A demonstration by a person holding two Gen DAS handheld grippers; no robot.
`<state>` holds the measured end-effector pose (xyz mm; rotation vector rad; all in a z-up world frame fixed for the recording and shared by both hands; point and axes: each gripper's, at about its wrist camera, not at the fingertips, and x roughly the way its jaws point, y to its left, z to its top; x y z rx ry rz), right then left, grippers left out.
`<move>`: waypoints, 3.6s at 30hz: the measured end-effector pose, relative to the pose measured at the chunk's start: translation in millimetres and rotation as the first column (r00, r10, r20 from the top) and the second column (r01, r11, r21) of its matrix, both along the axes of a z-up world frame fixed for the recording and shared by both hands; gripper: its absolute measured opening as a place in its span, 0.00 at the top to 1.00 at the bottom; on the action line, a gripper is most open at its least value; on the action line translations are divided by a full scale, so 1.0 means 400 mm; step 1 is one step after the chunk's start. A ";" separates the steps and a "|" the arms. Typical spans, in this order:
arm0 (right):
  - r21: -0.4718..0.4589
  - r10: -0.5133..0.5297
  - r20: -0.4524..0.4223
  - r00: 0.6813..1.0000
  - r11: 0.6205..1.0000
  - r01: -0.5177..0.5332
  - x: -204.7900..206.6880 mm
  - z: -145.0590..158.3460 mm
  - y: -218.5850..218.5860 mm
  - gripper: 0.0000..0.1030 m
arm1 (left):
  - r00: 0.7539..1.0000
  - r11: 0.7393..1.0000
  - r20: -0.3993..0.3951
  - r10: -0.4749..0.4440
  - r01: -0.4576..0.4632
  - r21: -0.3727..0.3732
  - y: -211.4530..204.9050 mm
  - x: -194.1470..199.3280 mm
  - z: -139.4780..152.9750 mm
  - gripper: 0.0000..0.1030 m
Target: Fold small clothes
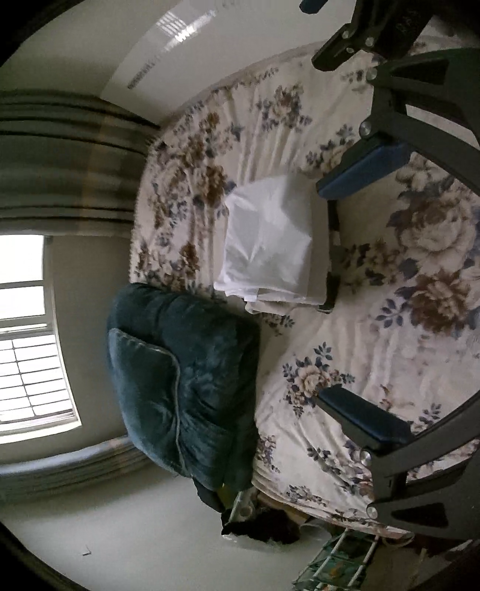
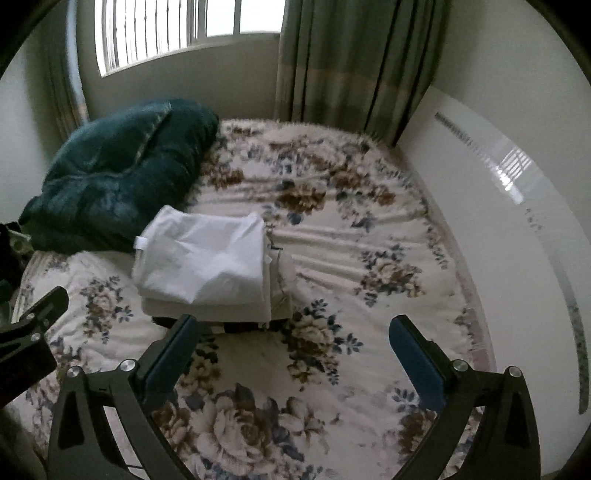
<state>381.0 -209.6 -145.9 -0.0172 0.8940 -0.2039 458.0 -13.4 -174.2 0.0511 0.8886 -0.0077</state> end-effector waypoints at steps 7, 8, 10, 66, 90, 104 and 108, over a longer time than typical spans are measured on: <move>-0.001 0.006 0.100 0.995 1.000 -0.006 -0.235 0.193 0.011 0.00 | 0.995 1.000 0.098 -0.003 0.002 0.002 -0.002 -0.178 0.164 0.00; 0.003 0.009 0.113 0.994 1.000 -0.009 -0.269 0.218 0.011 0.00 | 0.994 1.000 0.108 -0.003 0.004 -0.003 -0.001 -0.199 0.181 0.00; 0.008 0.014 0.132 0.991 1.000 -0.015 -0.316 0.256 0.011 0.00 | 0.993 1.000 0.122 0.002 -0.001 -0.010 0.002 -0.242 0.215 0.00; 0.020 0.087 0.271 0.959 0.995 -0.095 -0.607 0.509 0.036 0.00 | 0.975 0.998 0.215 0.056 -0.048 -0.041 0.023 -0.497 0.430 0.00; 0.022 0.097 0.272 0.957 0.994 -0.107 -0.604 0.518 0.044 0.00 | 0.973 0.997 0.218 0.074 -0.068 -0.034 0.025 -0.513 0.447 0.00; 0.022 0.098 0.273 0.957 0.994 -0.108 -0.604 0.517 0.050 0.00 | 0.972 0.997 0.222 0.078 -0.073 -0.032 0.022 -0.522 0.451 0.00; 0.021 0.099 0.273 0.957 0.994 -0.109 -0.603 0.517 0.050 0.00 | 0.973 0.997 0.217 0.075 -0.070 -0.034 0.022 -0.523 0.452 0.00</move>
